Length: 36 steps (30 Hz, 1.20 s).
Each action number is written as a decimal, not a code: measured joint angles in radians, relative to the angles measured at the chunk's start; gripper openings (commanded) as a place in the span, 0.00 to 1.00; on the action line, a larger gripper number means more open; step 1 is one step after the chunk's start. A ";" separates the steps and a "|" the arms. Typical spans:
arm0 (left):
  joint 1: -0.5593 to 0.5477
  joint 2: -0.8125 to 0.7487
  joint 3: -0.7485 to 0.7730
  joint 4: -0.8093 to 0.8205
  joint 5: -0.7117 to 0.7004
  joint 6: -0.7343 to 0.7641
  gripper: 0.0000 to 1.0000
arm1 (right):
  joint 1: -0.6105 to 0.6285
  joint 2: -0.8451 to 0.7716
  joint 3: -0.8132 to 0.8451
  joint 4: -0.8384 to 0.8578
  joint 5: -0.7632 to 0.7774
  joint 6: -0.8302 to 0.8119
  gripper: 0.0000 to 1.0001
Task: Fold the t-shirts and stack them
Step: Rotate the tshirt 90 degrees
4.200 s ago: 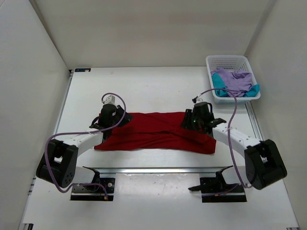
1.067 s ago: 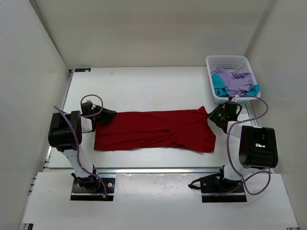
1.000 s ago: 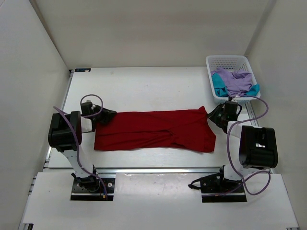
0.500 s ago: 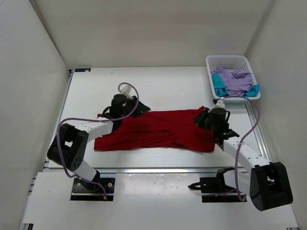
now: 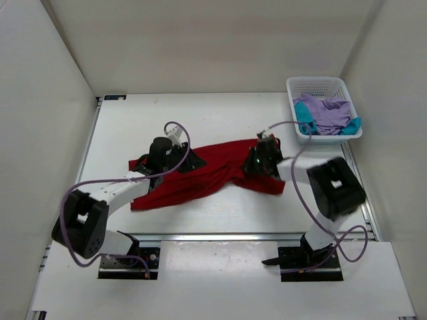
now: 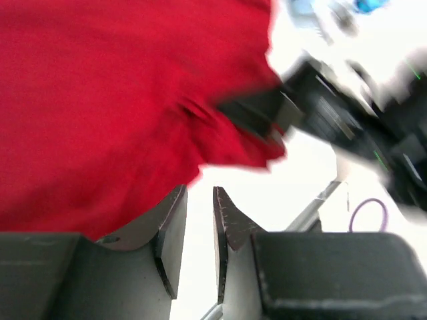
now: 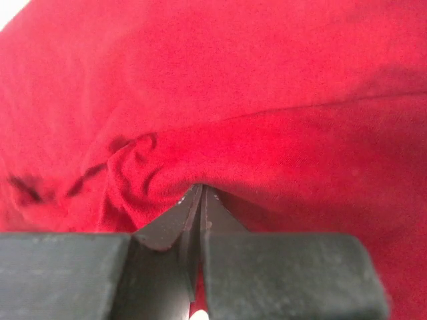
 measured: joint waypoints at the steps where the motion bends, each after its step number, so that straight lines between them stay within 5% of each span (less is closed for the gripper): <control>1: 0.002 -0.028 0.003 -0.006 0.010 0.008 0.34 | -0.009 0.072 0.079 -0.011 -0.015 -0.011 0.02; 7: 0.061 -0.158 0.002 -0.039 0.038 0.032 0.35 | -0.057 0.633 0.919 -0.220 -0.105 -0.132 0.07; 10: 0.107 -0.203 -0.008 -0.095 0.037 0.066 0.37 | -0.058 0.860 1.407 -0.474 -0.082 -0.224 0.24; 15: 0.122 -0.243 -0.016 -0.212 -0.011 0.130 0.35 | -0.043 0.860 1.751 -0.791 -0.039 -0.338 0.37; 19: 0.094 -0.243 -0.021 -0.290 -0.012 0.190 0.35 | 0.015 0.638 1.603 -0.847 0.009 -0.383 0.35; 24: 0.081 -0.266 -0.032 -0.357 0.018 0.246 0.36 | 0.177 0.187 0.841 -0.589 0.001 -0.320 0.38; 28: 0.063 -0.304 -0.030 -0.400 0.039 0.287 0.39 | 0.240 0.038 0.360 -0.329 -0.065 -0.174 0.44; 31: 0.053 -0.319 -0.008 -0.444 0.038 0.319 0.38 | 0.274 0.090 0.243 -0.217 -0.062 -0.068 0.50; 36: 0.060 -0.323 0.048 -0.468 0.010 0.336 0.38 | 0.388 0.246 0.333 -0.014 -0.025 0.055 0.47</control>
